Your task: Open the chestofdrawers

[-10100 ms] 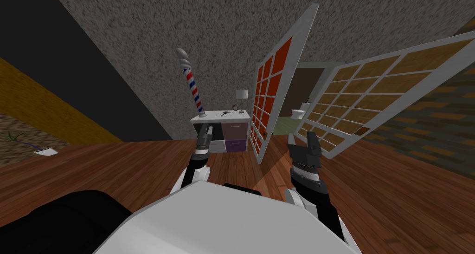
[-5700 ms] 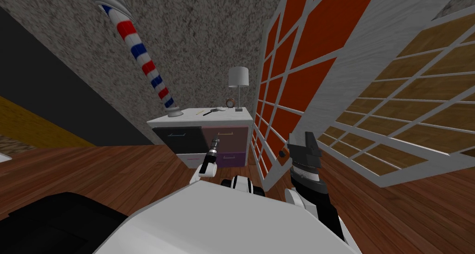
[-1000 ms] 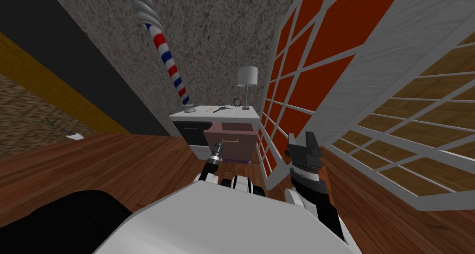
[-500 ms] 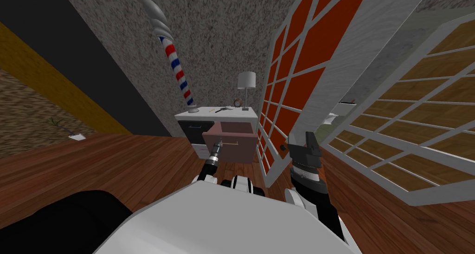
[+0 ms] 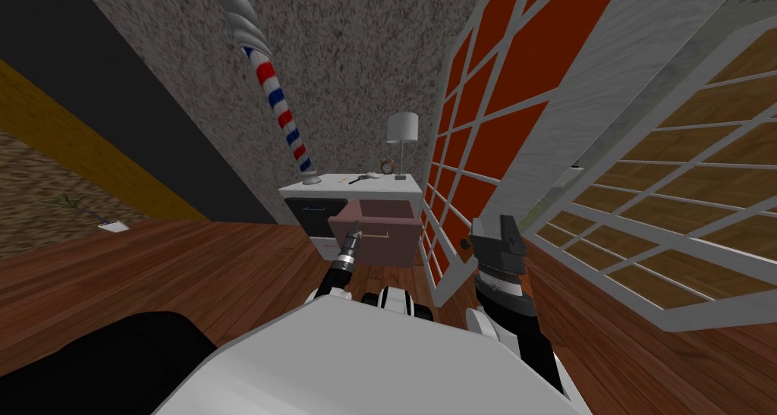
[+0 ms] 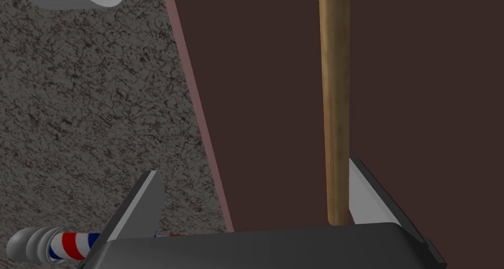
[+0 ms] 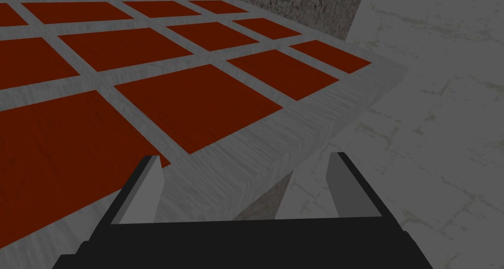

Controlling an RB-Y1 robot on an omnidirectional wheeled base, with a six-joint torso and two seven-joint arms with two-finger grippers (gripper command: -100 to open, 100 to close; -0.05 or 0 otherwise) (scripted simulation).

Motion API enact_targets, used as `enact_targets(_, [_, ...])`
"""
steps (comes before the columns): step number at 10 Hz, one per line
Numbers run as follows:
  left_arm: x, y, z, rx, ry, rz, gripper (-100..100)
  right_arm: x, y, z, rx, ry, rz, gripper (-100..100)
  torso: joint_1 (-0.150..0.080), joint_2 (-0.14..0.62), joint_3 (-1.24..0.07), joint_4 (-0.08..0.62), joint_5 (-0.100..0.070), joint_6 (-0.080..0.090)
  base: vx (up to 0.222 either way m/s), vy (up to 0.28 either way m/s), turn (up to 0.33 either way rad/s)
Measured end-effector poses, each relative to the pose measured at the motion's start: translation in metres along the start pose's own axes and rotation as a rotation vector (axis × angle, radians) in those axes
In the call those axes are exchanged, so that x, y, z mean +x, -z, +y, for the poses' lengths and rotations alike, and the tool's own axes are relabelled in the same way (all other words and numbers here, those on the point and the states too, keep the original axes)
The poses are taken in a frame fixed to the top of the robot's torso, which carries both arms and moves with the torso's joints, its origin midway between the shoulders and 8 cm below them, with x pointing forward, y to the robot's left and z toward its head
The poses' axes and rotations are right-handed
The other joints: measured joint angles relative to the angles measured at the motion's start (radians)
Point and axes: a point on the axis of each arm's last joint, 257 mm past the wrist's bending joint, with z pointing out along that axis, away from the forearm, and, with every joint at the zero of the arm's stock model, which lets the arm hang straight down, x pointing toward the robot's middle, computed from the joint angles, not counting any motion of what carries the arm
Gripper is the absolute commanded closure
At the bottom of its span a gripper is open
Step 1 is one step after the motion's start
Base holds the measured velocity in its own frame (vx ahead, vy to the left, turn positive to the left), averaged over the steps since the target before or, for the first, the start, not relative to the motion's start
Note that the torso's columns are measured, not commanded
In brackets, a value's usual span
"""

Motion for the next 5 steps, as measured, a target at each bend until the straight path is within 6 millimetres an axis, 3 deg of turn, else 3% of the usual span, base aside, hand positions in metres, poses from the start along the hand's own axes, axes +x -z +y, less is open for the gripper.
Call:
enact_targets(2, [-0.0007,0.0065,-0.0074,-0.016,0.0,-0.004,-100,0.0,0.0,0.0,0.0,0.0,0.0,0,-0.002,0.002,0.0,0.004,-0.002,0.0,0.015,0.003,-0.014])
enact_targets(3, [-0.0007,0.0069,-0.007,-0.021,-0.001,-0.004,0,0.0,0.0,0.0,0.0,0.0,0.0,0,-0.002,0.002,0.001,0.002,-0.002,0.0,0.005,0.002,0.001])
enact_targets(5, [-0.0007,0.0073,-0.005,-0.026,-0.001,-0.004,0,0.0,0.0,0.0,0.0,0.0,0.0,0,-0.001,0.001,0.0,0.001,-0.001,0.0,0.0,0.0,0.0])
